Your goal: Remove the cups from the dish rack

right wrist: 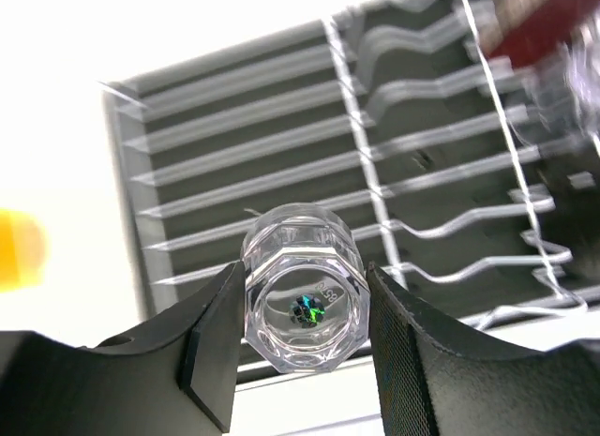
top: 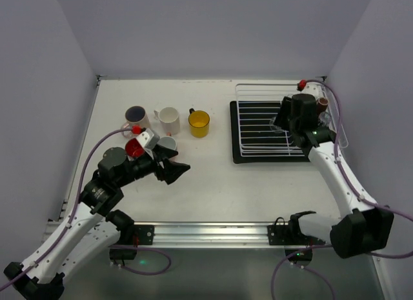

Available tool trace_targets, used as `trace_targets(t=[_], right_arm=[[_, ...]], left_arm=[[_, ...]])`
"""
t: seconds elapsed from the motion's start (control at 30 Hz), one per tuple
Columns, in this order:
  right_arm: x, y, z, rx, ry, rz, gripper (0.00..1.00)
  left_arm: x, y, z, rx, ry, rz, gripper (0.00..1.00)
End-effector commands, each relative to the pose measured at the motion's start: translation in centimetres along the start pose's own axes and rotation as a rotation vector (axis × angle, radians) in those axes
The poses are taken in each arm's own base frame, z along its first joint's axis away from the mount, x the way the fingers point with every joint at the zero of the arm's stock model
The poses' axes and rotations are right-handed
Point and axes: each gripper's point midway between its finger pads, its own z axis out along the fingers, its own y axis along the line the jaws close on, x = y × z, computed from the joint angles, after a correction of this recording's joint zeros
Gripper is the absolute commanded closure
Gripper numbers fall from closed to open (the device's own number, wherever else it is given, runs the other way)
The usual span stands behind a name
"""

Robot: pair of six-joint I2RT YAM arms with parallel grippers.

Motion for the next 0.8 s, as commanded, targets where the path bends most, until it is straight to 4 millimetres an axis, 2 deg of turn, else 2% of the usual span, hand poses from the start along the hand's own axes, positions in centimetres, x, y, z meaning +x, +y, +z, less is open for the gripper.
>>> trace_targets(t=[0.0, 0.03, 0.07, 0.1, 0.13, 0.17, 0.23, 0.27, 0.33, 0.37, 0.53, 0.57, 0.77], right_arm=[[-5.7, 4.0, -5.1, -0.276, -0.212, 0.130, 0.85], [-5.1, 5.8, -6.4, -0.399, -0.203, 0.137, 0.85], [-6.5, 6.6, -9.0, -0.489, -0.283, 0.166, 0.85], [-4.7, 7.2, -9.2, -0.550, -0.255, 0.175, 0.85], [-4.4, 8.2, -10.4, -0.624, -0.250, 0.205, 0.85], [-4.4, 9.6, -13.0, -0.760, -0.264, 0.197, 0.85], [-2.7, 10.9, -14.6, -0.879, -0.218, 0.228, 0.85], [-2.9, 12.0, -16.8, -1.004, -0.238, 0.216, 0.85], [-1.4, 12.9, -18.8, -1.124, -0.201, 0.251, 0.85], [-1.6, 13.4, -20.3, -1.202, -0.222, 0.243, 0.85], [1.3, 16.3, -23.6, -1.374, -0.147, 0.208, 0.85], [1.4, 16.7, -24.0, -1.398, -0.149, 0.201, 0.85], [4.0, 18.4, -24.3, -1.480, -0.068, 0.219, 0.85]], left_arm=[[-3.3, -2.5, 0.4, 0.119, -0.099, -0.050, 0.21], [-3.3, -2.6, 0.8, 0.133, -0.097, -0.069, 0.22], [-4.0, -3.2, 0.9, 0.160, -0.121, -0.103, 0.23], [-5.0, -4.0, 1.0, 0.207, -0.154, -0.105, 0.24], [-5.1, -4.2, 1.3, 0.232, -0.156, -0.127, 0.24], [-4.7, -5.1, 1.4, 0.288, -0.141, -0.184, 0.25], [-5.7, -6.0, 1.9, 0.365, -0.173, -0.208, 0.27], [-5.4, -6.3, 2.1, 0.390, -0.162, -0.262, 0.29], [-5.6, -6.5, 2.7, 0.420, -0.173, -0.288, 0.31], [-5.7, -6.5, 2.8, 0.424, -0.177, -0.321, 0.33], [-5.6, -6.0, 4.1, 0.443, -0.196, -0.408, 0.39], [-5.5, -6.1, 4.3, 0.448, -0.192, -0.430, 0.41], [-4.8, -6.3, 5.1, 0.455, -0.177, -0.467, 0.45]])
